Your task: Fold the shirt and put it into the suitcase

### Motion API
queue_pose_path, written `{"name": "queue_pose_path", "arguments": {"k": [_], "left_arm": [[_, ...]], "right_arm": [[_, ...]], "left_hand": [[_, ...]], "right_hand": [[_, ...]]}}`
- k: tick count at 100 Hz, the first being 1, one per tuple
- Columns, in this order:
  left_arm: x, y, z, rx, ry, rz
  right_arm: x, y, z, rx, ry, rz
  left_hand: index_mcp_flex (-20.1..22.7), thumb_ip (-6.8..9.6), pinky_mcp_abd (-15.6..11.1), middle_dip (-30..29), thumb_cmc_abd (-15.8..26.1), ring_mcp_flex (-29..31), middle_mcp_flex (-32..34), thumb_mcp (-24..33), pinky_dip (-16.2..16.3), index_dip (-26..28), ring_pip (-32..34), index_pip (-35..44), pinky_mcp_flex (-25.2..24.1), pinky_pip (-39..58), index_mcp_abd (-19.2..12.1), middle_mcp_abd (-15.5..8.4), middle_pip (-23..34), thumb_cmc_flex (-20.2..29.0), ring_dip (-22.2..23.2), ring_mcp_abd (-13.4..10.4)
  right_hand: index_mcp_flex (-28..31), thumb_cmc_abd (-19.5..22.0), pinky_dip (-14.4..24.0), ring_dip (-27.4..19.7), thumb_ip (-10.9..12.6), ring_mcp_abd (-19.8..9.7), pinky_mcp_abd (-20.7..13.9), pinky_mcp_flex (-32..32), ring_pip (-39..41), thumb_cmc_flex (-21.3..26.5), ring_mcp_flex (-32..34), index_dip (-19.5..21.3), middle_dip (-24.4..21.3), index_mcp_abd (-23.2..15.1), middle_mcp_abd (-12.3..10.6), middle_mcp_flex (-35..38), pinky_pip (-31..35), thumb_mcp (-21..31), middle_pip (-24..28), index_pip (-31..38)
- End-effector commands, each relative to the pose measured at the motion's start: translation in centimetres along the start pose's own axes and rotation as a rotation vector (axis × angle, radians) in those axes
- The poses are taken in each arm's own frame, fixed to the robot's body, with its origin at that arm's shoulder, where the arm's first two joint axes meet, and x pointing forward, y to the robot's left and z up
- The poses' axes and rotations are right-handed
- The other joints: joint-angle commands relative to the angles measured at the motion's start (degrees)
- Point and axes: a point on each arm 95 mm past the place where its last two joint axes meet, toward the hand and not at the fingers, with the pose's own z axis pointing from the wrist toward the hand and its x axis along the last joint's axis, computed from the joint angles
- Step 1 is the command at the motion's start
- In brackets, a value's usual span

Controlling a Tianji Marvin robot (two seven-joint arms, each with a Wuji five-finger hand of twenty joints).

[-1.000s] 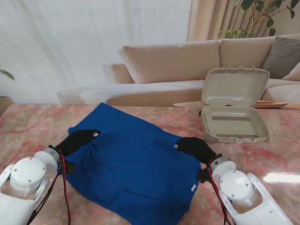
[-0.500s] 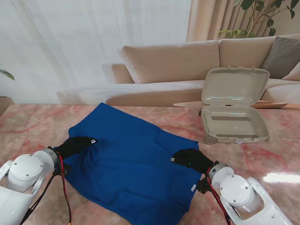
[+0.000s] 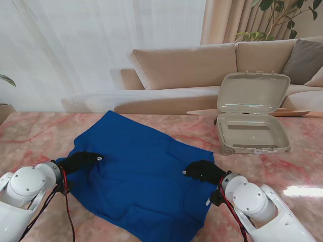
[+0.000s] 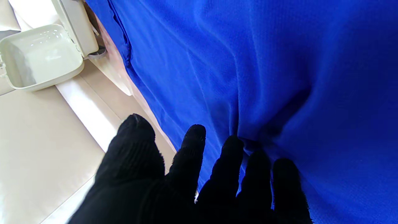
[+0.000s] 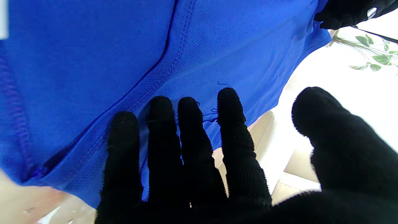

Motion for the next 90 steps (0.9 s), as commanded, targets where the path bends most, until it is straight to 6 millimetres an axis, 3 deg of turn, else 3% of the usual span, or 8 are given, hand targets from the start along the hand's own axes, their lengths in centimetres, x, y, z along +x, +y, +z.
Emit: {"name": "queue_pose_path", "arguments": {"k": [1,42,52,68,90], "left_arm": [[-2.9,2.1,-0.4,-0.06,-0.085,-0.019],[-5.1,5.0,-3.1,-0.102,-0.199,0.021],[-5.2,5.8,-4.0,-0.096,-0.231,0.032],[-5.3,7.0,-4.9,-0.056,-0.249,0.04],[-4.9,8.3,-6.6,-0.051,-0.28,0.056]], "right_arm": [[-1.0,-0.4,0.2,0.027,-0.039,0.007],[-1.8,0.8,2.4,0.05,-0.083,-0.009],[-2.1,1.1,2.9,0.049,-0.094,-0.013],[-2.6,1.6,3.6,0.046,-0.116,-0.012],[-3.1,2.2,4.3,0.039,-0.131,-0.014]], "left_hand": [[-1.9,0.03,13.0,0.5,2.2,2.0,-1.5,-2.1,0.3,0.3,1.9,0.6,1.0,2.1,-1.9,-0.7,1.1,0.6,1.0,9.3],[-2.7,0.04,13.9,0.4,2.8,1.1,-2.2,-2.1,0.6,0.2,1.8,0.2,0.7,1.4,-2.0,-0.7,0.9,0.7,1.3,10.1],[-3.0,0.04,14.4,0.3,3.0,1.1,-2.5,-2.2,1.2,0.2,1.8,0.0,0.8,1.9,-2.0,-0.7,0.7,0.7,1.5,10.8],[-2.7,0.05,15.8,0.5,3.0,2.4,-2.8,-2.2,5.0,0.3,3.1,0.0,1.6,6.9,-1.5,-0.6,0.9,1.2,2.8,12.0],[-2.6,0.04,16.3,0.5,3.3,2.6,-2.8,-2.2,5.4,0.3,3.5,0.0,1.5,8.3,-1.3,-0.4,1.0,1.1,3.2,12.6]], "right_hand": [[1.0,0.7,-0.6,-0.2,-1.2,2.1,0.8,-1.2,-2.0,0.2,-1.5,0.2,0.4,-0.2,0.1,-0.4,-2.1,-1.5,0.4,-0.2],[0.7,1.2,-0.9,-0.5,-0.5,0.7,-0.5,-1.5,-3.0,1.2,-2.4,0.9,0.7,-1.1,-1.0,-1.5,-3.2,-3.6,0.8,0.0],[1.2,0.6,-0.9,-0.5,-0.4,0.5,-0.6,-1.3,-2.8,1.1,-2.2,1.1,0.8,-1.3,-1.3,-1.1,-3.2,-2.9,1.2,0.4],[2.1,-0.6,-0.6,-0.5,-0.8,0.3,-0.7,-0.8,-2.3,-0.2,-1.7,1.3,0.7,-1.5,-1.3,-0.6,-3.1,-0.1,2.0,1.2],[3.0,-1.7,-0.5,-0.5,-1.1,0.4,-0.6,-0.8,-1.6,-1.0,-1.4,1.1,0.6,-1.5,-1.1,0.0,-2.2,2.1,2.4,1.6]]}}
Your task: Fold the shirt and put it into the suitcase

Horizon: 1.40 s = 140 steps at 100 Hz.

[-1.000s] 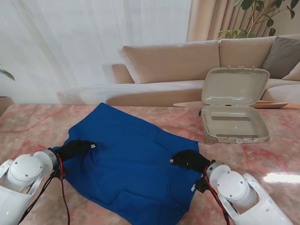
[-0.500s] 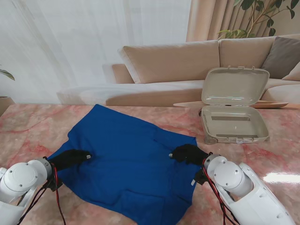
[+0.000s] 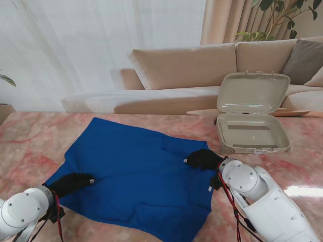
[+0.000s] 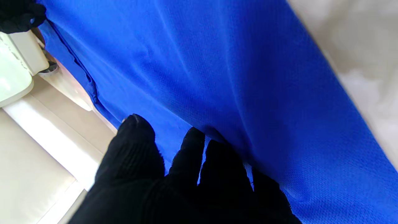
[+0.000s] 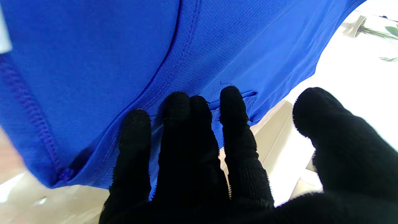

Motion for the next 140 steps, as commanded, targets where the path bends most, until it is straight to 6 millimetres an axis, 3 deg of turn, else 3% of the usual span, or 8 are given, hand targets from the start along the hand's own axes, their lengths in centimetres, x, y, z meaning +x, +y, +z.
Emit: {"name": "queue_pose_path", "arguments": {"k": [1,50,95,119,140], "left_arm": [[-3.1,3.9,-0.2,-0.098,-0.098,-0.021],[-2.3,6.3,-4.0,-0.105,-0.169,0.004],[-1.8,6.9,-5.0,-0.1,-0.171,-0.033],[-1.3,6.2,-5.0,-0.079,-0.14,-0.063],[0.1,4.1,-5.3,0.005,-0.081,-0.05]], "right_arm": [[-2.5,-1.2,0.2,0.041,-0.069,0.013],[-1.8,0.4,2.0,0.025,-0.046,0.009],[-1.7,0.7,2.0,0.017,-0.049,0.007],[-1.8,1.0,1.7,0.005,-0.051,0.006],[-0.7,1.5,0.9,-0.014,-0.019,0.013]], "left_hand": [[-1.3,0.04,30.3,0.6,3.2,4.2,0.3,-2.2,2.6,0.3,4.4,-0.1,2.8,6.8,-1.1,11.1,1.3,1.0,3.3,29.1],[-1.3,0.03,30.9,0.5,3.7,4.6,0.2,-2.2,2.8,0.2,4.8,-0.4,3.5,8.9,-0.5,11.5,1.2,0.9,3.6,29.8],[-1.0,0.0,30.9,0.5,3.9,4.5,0.4,-2.3,2.4,0.3,4.9,-0.5,3.3,9.3,-0.2,11.8,1.2,0.7,3.7,29.9],[-0.8,-0.01,30.5,0.4,3.9,3.9,0.3,-2.3,2.0,0.3,4.5,-0.6,2.6,8.8,0.0,12.0,1.0,0.7,3.5,29.6],[-0.4,-0.05,30.4,0.3,3.8,3.9,0.8,-2.3,1.4,0.2,4.0,-0.7,2.3,7.7,0.2,12.0,0.8,0.8,3.3,29.4]], "right_hand": [[1.0,-0.9,-2.9,-1.7,-1.1,8.6,6.2,-1.6,-9.7,-2.0,-1.7,0.4,0.5,-1.4,2.9,0.5,-9.4,1.3,-0.1,0.8],[1.0,-0.3,-3.4,-2.0,-1.3,7.9,5.3,-2.2,-9.8,-1.1,-2.7,0.2,0.5,-0.9,3.0,0.1,-9.1,1.5,0.2,0.8],[1.1,-0.6,-3.4,-2.2,-1.1,7.9,5.2,-1.6,-9.6,-1.1,-2.3,0.4,0.6,-1.3,2.6,0.3,-9.1,1.2,0.7,1.2],[2.1,-1.7,-3.1,-1.9,-1.3,8.2,5.8,-0.8,-8.8,-2.0,-1.0,0.4,0.6,-1.4,2.7,1.4,-7.9,3.0,0.9,1.7],[2.5,-1.7,-2.5,-1.3,-1.6,8.9,6.4,0.2,-7.4,-2.6,0.5,0.2,0.6,-1.3,3.0,2.4,-5.8,3.6,1.1,1.7]]}}
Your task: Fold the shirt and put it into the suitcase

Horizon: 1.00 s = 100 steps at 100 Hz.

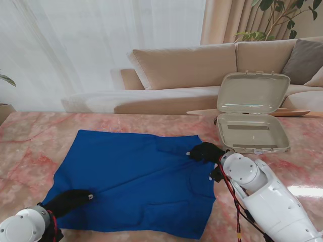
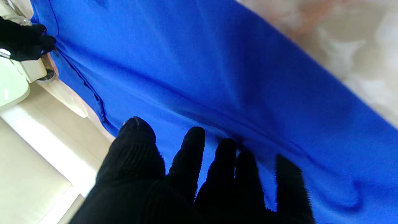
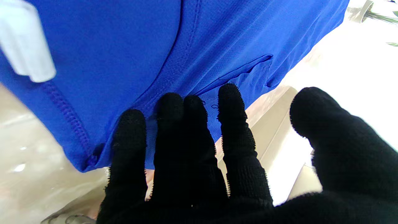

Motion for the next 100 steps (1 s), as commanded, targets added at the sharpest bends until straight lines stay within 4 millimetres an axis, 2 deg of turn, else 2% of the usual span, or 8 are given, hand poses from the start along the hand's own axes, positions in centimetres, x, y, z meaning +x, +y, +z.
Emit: {"name": "queue_pose_path", "arguments": {"k": [1,34,56,82,100], "left_arm": [[-0.7,0.1,0.1,0.006,-0.014,-0.009],[2.9,-3.8,0.9,0.134,0.129,0.018],[4.9,-5.8,2.8,0.163,0.21,0.027],[5.4,-8.4,6.1,0.23,0.23,0.128],[5.1,-10.2,8.0,0.252,0.226,0.224]], "right_arm": [[-0.5,-0.6,-0.5,0.021,-0.014,0.007],[2.8,1.0,-1.7,-0.091,0.064,-0.014],[4.5,1.6,-1.2,-0.13,0.092,-0.038],[5.7,1.5,0.7,-0.201,0.091,-0.116],[6.4,1.6,1.9,-0.207,0.096,-0.211]], "left_hand": [[-0.2,-0.05,9.3,0.0,2.4,2.2,1.0,-2.3,-0.9,0.2,3.1,-0.4,0.1,-0.4,0.3,3.3,0.6,0.9,1.0,18.0],[0.6,-0.1,9.5,0.0,1.9,3.4,2.1,-2.3,-1.0,0.2,3.3,-0.3,0.3,-0.8,0.3,3.4,0.5,1.2,1.1,18.3],[1.1,-0.12,9.2,0.3,1.0,4.2,3.2,-2.3,-0.6,0.3,3.9,-0.1,0.9,-0.3,0.1,3.4,0.8,1.6,1.5,18.0],[0.0,0.15,7.3,0.6,-2.6,3.5,2.9,-1.8,-1.1,0.3,3.2,-0.1,0.5,-1.6,-0.3,2.5,1.3,4.1,1.1,16.4],[-3.2,0.24,4.7,0.8,-4.8,2.4,0.8,-1.6,-1.7,0.1,2.8,0.0,0.3,-2.7,-0.5,1.8,2.5,5.9,0.6,14.8]], "right_hand": [[1.6,-1.0,-1.4,-1.2,-1.6,5.5,3.7,0.2,-2.6,-1.7,0.2,0.2,0.6,-1.2,1.0,1.7,-0.7,0.9,1.6,0.9],[1.1,-0.7,-1.3,-0.5,-1.7,5.8,4.2,0.6,-1.6,-0.7,0.8,-0.2,0.6,-0.7,1.3,1.9,0.8,-0.4,1.1,0.4],[-1.0,-2.2,-1.6,-0.5,-1.4,5.3,3.9,0.1,-2.3,0.3,-0.5,-0.3,0.5,-0.7,1.1,0.1,0.6,-0.8,0.4,-0.6],[-9.1,-10.3,-2.1,-2.0,-2.2,3.4,2.6,-2.3,-5.0,0.3,-6.0,-0.6,0.2,0.4,0.5,-7.7,-3.1,6.1,1.2,-4.3],[-12.6,-14.4,-2.6,-3.3,-3.0,2.0,1.6,-4.0,-6.4,-0.2,-10.5,-1.2,-0.7,0.4,0.4,-13.3,-5.4,9.0,1.8,-5.7]]}}
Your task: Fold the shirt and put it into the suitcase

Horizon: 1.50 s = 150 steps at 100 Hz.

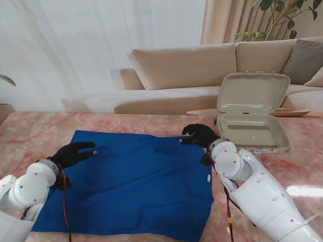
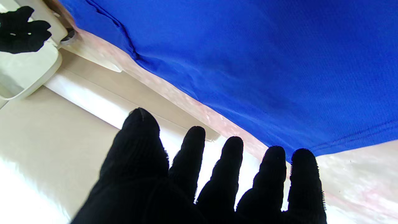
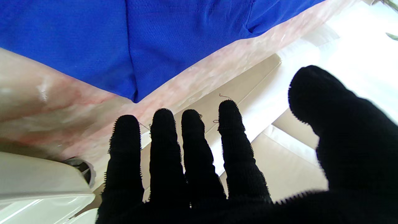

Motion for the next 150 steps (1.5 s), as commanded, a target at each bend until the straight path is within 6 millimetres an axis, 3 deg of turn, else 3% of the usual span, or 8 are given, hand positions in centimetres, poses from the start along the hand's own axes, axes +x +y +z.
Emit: {"name": "queue_pose_path", "arguments": {"k": [1,33,61,97,122,129,134,150], "left_arm": [[-0.3,-0.7,0.5,0.0,-0.006,0.017],[-2.3,-2.6,3.3,-0.045,0.004,0.167],[-3.2,-3.9,5.5,-0.071,0.028,0.247],[-4.2,-3.4,8.1,-0.087,0.016,0.367],[-5.2,-2.9,9.2,-0.113,0.002,0.414],[-5.6,-2.8,9.5,-0.124,-0.002,0.426],[-5.8,-2.8,9.7,-0.129,0.0,0.436],[-6.2,-2.6,10.2,-0.149,0.006,0.465]], "right_arm": [[0.4,-0.1,0.5,0.015,0.01,-0.01],[1.0,-0.1,2.9,0.03,-0.006,-0.095],[0.7,-0.1,5.1,0.059,-0.034,-0.148],[-0.1,-1.0,7.1,0.093,-0.075,-0.162],[-0.6,-1.6,7.5,0.123,-0.081,-0.182],[-0.7,-1.7,7.5,0.133,-0.085,-0.187],[-0.8,-1.8,7.5,0.137,-0.089,-0.185],[-1.0,-2.0,7.5,0.148,-0.095,-0.192]], "left_hand": [[-2.7,0.26,-1.9,0.7,-1.1,0.1,-1.0,-1.6,-0.6,0.0,0.0,-0.7,-0.6,-1.8,-0.5,-0.9,1.8,2.9,-0.3,-1.9],[-6.6,0.05,-5.6,-0.6,-1.4,-5.4,-5.6,-1.7,-6.4,-1.3,-2.4,-1.0,-0.1,-13.2,-1.6,-1.8,2.1,1.4,-2.9,-4.6],[-8.4,0.01,-7.2,-1.0,-2.0,-7.7,-8.8,-1.8,-7.5,-1.5,-3.2,-1.5,-0.2,-18.3,-2.0,-2.4,1.7,0.6,-3.8,-6.1],[-11.7,-0.13,-10.7,-2.2,-0.3,-10.7,-13.7,-1.9,-8.3,-2.4,-7.0,-3.6,-0.3,-33.4,-2.2,-2.7,1.0,-2.2,-5.5,-7.3],[-13.9,-0.09,-11.8,-3.2,-0.4,-11.7,-15.6,-1.9,-12.4,-2.9,-9.5,-4.7,1.0,-38.4,-2.2,-2.6,0.3,-2.2,-5.6,-7.6],[-16.2,-0.01,-12.4,-5.7,-0.1,-11.8,-17.1,-1.8,-15.7,-3.8,-12.4,-6.4,1.4,-39.7,-2.9,-3.0,-4.3,-2.4,-12.4,-8.4],[-17.2,0.02,-12.9,-5.9,-0.1,-11.9,-17.8,-1.8,-17.1,-4.2,-12.7,-7.3,1.6,-40.0,-3.5,-3.6,-6.2,-2.5,-15.6,-9.0],[-17.9,0.03,-13.5,-5.4,-0.3,-12.0,-18.4,-1.8,-19.1,-4.6,-12.9,-7.9,1.8,-40.6,-4.1,-4.3,-7.6,-2.6,-18.3,-9.7]], "right_hand": [[-1.9,-2.4,-1.1,-1.4,-3.0,-1.7,-1.2,-1.0,-0.4,-0.7,-2.2,-0.8,-0.8,-0.3,-0.8,-2.6,-0.9,1.7,0.5,-0.8],[-4.0,-3.9,-2.2,-2.4,-4.5,-2.9,-4.0,-7.6,-1.6,-1.7,-11.2,-1.9,-2.6,-0.5,-0.7,-8.0,-6.0,0.0,-0.3,-1.6],[-8.6,-3.4,-2.1,-3.7,-4.6,-4.0,-6.0,-10.9,-2.5,-1.7,-16.6,-2.8,-3.5,0.3,-0.5,-13.2,-12.3,-2.5,-0.4,-3.0],[-11.0,-2.4,-1.7,-3.8,-4.1,-4.1,-7.7,-11.7,-3.3,-1.7,-17.0,-2.8,-3.7,0.8,-0.7,-14.9,-18.0,-4.1,0.5,-3.5],[-10.7,-3.3,-0.8,-3.6,-4.2,-3.8,-7.5,-10.9,-3.1,-1.7,-16.5,-2.7,-3.8,0.7,-0.7,-14.6,-19.6,-3.5,0.6,-3.4],[-10.5,-3.7,-0.5,-3.6,-4.3,-3.7,-7.3,-10.6,-3.1,-1.8,-16.4,-2.8,-3.8,0.6,-0.7,-14.5,-20.1,-3.2,0.6,-3.3],[-10.4,-3.9,3.4,-3.5,-5.0,-3.7,-7.3,-9.9,-3.0,-1.9,-16.3,-2.9,-3.9,0.7,-0.7,-14.5,-22.8,-2.5,0.6,-3.3],[-9.6,-4.5,3.7,-3.3,-4.8,-2.8,-6.9,-9.1,-2.4,-1.9,-15.1,-2.9,-3.8,1.1,-0.3,-13.8,-23.0,-2.0,0.9,-3.1]]}}
